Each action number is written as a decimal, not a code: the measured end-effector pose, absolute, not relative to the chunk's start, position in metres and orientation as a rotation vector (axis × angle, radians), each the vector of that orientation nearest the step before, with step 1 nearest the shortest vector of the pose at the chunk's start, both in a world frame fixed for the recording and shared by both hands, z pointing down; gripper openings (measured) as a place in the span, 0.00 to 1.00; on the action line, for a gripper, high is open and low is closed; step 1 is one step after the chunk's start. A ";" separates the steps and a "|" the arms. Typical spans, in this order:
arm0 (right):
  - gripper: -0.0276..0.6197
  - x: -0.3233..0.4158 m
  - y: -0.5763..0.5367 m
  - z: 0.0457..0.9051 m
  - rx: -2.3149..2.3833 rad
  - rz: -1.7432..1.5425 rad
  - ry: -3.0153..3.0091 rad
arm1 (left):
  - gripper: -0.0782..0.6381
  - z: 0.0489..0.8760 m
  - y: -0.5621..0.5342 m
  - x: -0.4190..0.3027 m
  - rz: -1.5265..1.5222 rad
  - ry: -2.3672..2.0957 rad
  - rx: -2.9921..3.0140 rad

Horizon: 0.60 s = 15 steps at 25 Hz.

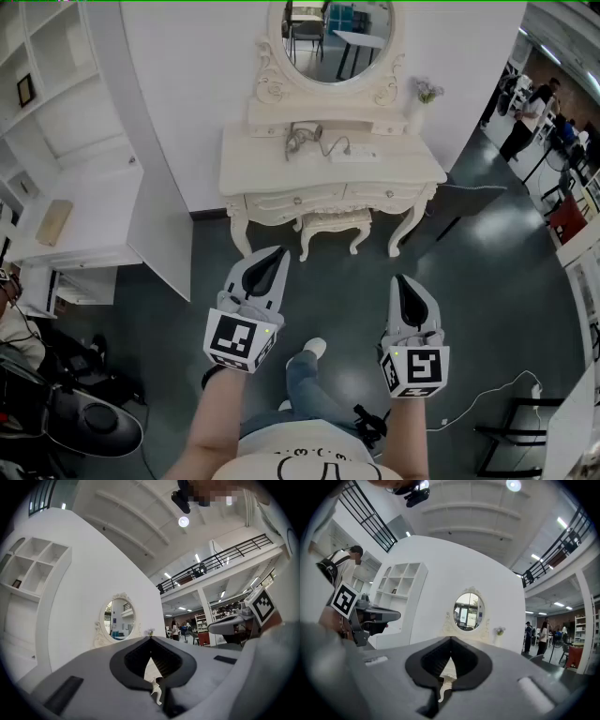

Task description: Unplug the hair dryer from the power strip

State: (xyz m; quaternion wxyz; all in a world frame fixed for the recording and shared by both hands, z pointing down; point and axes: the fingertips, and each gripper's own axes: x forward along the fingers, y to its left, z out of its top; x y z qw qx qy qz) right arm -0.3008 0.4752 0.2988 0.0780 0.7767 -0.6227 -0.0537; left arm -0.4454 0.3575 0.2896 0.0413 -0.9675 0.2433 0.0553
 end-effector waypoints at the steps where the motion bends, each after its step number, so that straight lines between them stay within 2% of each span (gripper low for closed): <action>1: 0.03 -0.293 0.467 0.302 2.331 -0.155 -1.856 | 0.11 0.293 0.349 -0.438 0.153 0.734 -2.963; 15: 0.03 -0.166 0.322 0.306 2.376 -0.127 -1.842 | 0.11 0.293 0.204 -0.307 0.160 0.611 -3.039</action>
